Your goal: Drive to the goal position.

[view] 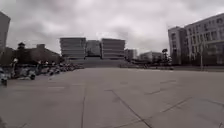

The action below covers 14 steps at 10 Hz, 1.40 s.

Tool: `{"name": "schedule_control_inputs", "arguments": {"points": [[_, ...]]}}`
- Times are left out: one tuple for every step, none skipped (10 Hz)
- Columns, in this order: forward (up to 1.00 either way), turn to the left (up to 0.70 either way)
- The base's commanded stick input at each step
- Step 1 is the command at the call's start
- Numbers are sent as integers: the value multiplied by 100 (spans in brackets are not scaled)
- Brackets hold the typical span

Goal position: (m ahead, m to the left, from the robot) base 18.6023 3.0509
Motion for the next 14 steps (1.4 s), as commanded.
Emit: {"name": "schedule_control_inputs", "arguments": {"points": [[100,2],[100,1],[100,0],[100,0],[100,0],[100,0],[100,0],[100,0],[100,0],[100,0],[100,0],[100,0],[100,0],[100,0]]}}
